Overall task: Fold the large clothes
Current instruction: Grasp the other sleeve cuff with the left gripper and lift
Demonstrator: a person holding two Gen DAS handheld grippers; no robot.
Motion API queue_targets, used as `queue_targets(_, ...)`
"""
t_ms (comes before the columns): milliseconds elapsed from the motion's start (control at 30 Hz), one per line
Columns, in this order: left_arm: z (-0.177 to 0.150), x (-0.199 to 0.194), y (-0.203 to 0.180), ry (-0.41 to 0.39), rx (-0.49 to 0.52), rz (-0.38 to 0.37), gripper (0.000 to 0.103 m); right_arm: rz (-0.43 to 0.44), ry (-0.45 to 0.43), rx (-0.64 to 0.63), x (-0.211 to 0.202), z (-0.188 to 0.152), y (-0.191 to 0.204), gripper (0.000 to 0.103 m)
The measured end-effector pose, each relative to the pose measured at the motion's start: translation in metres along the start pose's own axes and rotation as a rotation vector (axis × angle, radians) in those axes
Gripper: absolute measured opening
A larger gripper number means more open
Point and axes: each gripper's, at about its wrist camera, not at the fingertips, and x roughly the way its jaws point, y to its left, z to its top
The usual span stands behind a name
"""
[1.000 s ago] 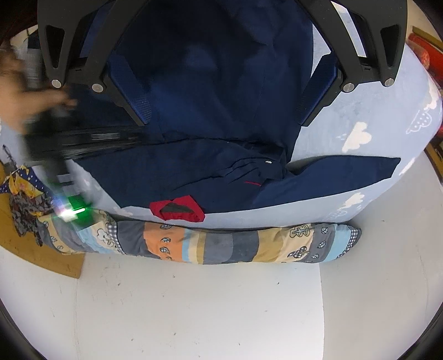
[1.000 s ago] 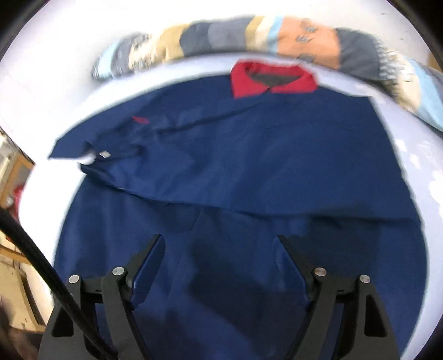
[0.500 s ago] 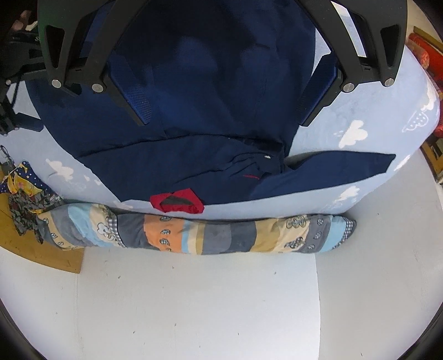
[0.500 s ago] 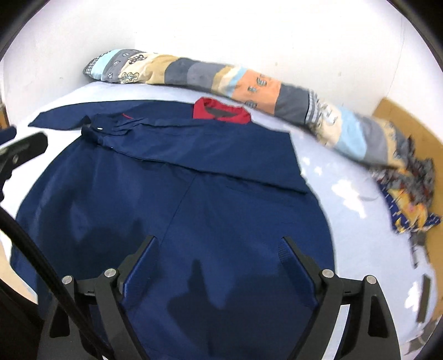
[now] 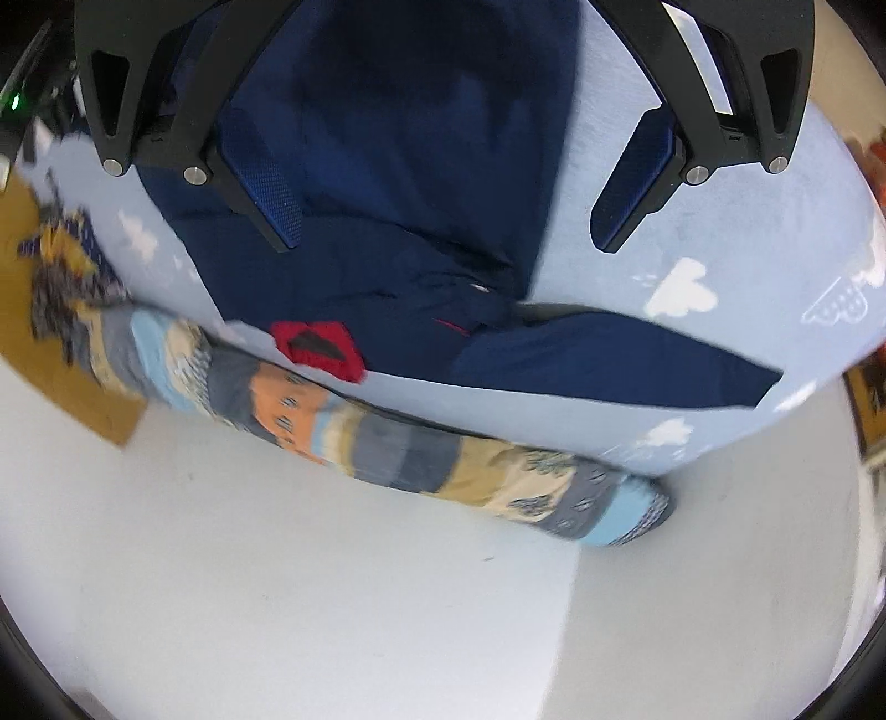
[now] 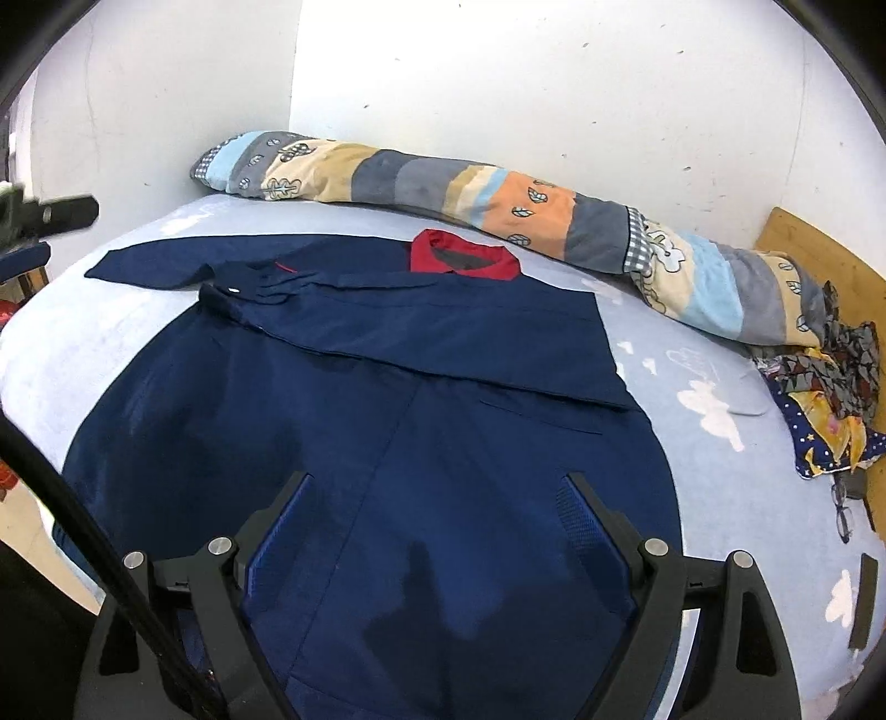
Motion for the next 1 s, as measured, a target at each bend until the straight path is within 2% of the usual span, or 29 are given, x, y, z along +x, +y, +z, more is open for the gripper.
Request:
queue_targets(167, 0.022, 0.023, 0.092, 0.032, -0.140, 0.079, 0.103, 0.036, 0.007, -0.004, 0.001, 0.002, 0.006, 0.091)
queue_targets(367, 0.032, 0.055, 0.205, 0.062, -0.292, 0.174, 0.103, 0.080, 0.029, -0.006, 0.005, 0.002, 0.011, 0.091)
queue_targets(433, 0.037, 0.072, 0.251, 0.082, -0.387, 0.173, 0.101, 0.103, 0.042, -0.002, 0.007, 0.002, 0.012, 0.091)
queue_targets(533, 0.037, 0.095, 0.303, 0.106, -0.528, 0.137, 0.077, 0.125, 0.056, 0.008, 0.010, 0.003, 0.014, 0.091)
queue_targets(700, 0.040, 0.145, 0.369, 0.122, -0.688, 0.153, 0.077, 0.162, 0.086, 0.012, 0.020, 0.007, 0.020, 0.091)
queue_targets(833, 0.044, 0.179, 0.409, 0.066, -0.804, 0.127, 0.074, 0.181, 0.120, 0.017, 0.034, 0.009, 0.025, 0.091)
queue_targets(1000, 0.049, 0.217, 0.445, -0.006, -0.873, 0.060, 0.070, 0.186, 0.170, 0.037, 0.053, 0.008, 0.025, 0.091)
